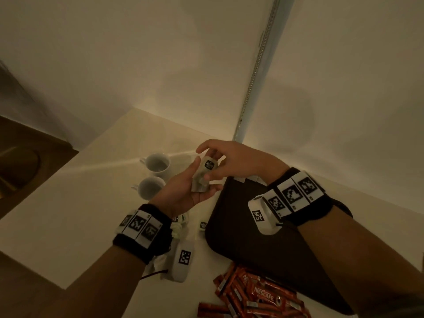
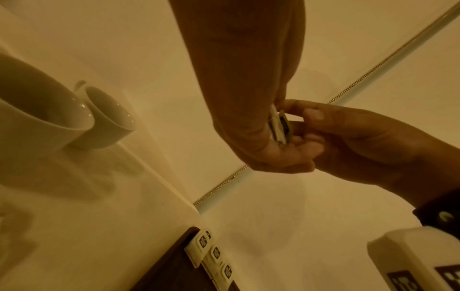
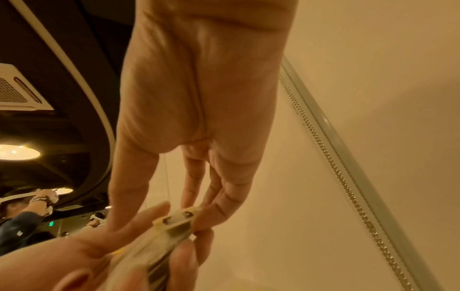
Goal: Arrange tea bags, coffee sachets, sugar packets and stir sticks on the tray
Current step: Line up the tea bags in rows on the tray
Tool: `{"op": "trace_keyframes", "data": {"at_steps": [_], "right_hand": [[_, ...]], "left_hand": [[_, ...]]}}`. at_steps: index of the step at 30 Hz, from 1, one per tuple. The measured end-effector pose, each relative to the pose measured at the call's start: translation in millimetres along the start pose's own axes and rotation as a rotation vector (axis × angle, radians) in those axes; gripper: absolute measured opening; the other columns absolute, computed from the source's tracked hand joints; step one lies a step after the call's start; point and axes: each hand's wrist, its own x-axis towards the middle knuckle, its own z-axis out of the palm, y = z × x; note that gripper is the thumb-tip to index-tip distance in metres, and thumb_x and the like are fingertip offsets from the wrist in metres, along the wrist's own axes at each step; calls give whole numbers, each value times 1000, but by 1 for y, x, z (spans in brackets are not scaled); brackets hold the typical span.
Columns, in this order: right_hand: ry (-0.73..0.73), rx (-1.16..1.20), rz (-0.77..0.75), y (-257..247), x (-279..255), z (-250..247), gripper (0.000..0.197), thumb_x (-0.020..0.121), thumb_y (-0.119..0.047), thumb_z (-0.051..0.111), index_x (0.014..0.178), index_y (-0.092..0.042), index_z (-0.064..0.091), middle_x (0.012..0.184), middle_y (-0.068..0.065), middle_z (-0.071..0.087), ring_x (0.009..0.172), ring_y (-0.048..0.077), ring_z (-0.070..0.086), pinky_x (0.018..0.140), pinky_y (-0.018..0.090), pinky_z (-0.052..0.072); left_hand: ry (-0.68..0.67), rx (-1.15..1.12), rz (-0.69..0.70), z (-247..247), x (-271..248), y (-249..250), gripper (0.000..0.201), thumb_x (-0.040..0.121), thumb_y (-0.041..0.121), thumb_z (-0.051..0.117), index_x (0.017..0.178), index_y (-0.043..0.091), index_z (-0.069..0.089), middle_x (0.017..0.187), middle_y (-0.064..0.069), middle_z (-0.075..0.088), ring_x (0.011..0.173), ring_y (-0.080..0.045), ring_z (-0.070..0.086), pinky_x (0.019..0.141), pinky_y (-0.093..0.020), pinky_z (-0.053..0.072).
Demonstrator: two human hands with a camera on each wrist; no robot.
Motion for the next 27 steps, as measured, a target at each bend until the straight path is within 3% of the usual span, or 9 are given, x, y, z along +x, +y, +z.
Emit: {"op": "trace_keyframes", "data": {"at_steps": [4, 8, 11, 15, 19, 24, 27], "right_hand": [[168, -47, 26, 8, -2, -8, 32, 84, -20, 70, 114, -19, 63, 97, -1, 62, 83, 4, 59, 73, 10, 44], [256, 23, 47, 3, -9, -19, 18, 84, -9, 68, 102, -12, 67, 81, -7, 63, 68, -4, 58, 63, 6, 44], [287, 35, 2, -10, -17, -33, 12, 83, -11, 70, 95, -12, 71, 80, -6, 67, 68, -7, 59, 67, 6, 45], [314, -14, -74, -32, -28, -43, 13, 78, -10, 74, 90, -13, 73, 75, -5, 69, 66, -3, 63, 66, 7, 46], [361, -64, -103, -48, -34, -48, 18, 74, -9, 77, 91, -12, 71, 73, -1, 69, 65, 6, 66, 65, 16, 53], [350, -154, -109, -54, -38, -54, 17, 74, -7, 76, 90, -12, 72, 71, -7, 67, 62, 1, 64, 65, 17, 54], [334, -172, -93, -54, -40, -56, 17, 73, -9, 78, 89, -12, 72, 73, -3, 70, 65, 3, 66, 70, 25, 56]], "left_hand": [[33, -62, -2, 7, 12, -2, 51, 96, 51, 36, 116, 10, 60, 88, -8, 69, 74, -20, 70, 57, -22, 55], [55, 52, 55, 13, 17, -6, 55, 85, 60, 42, 108, 16, 65, 86, -1, 70, 69, -15, 66, 57, -25, 53], [46, 216, 198, 17, 15, -7, 40, 73, 51, 57, 101, 22, 62, 87, 3, 65, 58, -9, 54, 54, -23, 48], [-14, 244, 305, 25, 15, -6, 30, 72, 28, 68, 98, 15, 62, 82, 5, 66, 54, -7, 53, 53, -22, 49], [-78, 194, 331, 35, 18, -6, 27, 73, 27, 69, 97, 17, 63, 95, -5, 64, 55, -7, 55, 53, -21, 48], [-131, 156, 322, 42, 20, -9, 24, 76, 27, 69, 97, 16, 64, 87, -1, 69, 54, -9, 56, 50, -20, 46], [-137, 148, 316, 45, 18, -9, 18, 80, 24, 65, 95, 14, 64, 86, -1, 69, 53, -9, 57, 49, -19, 46]]}}
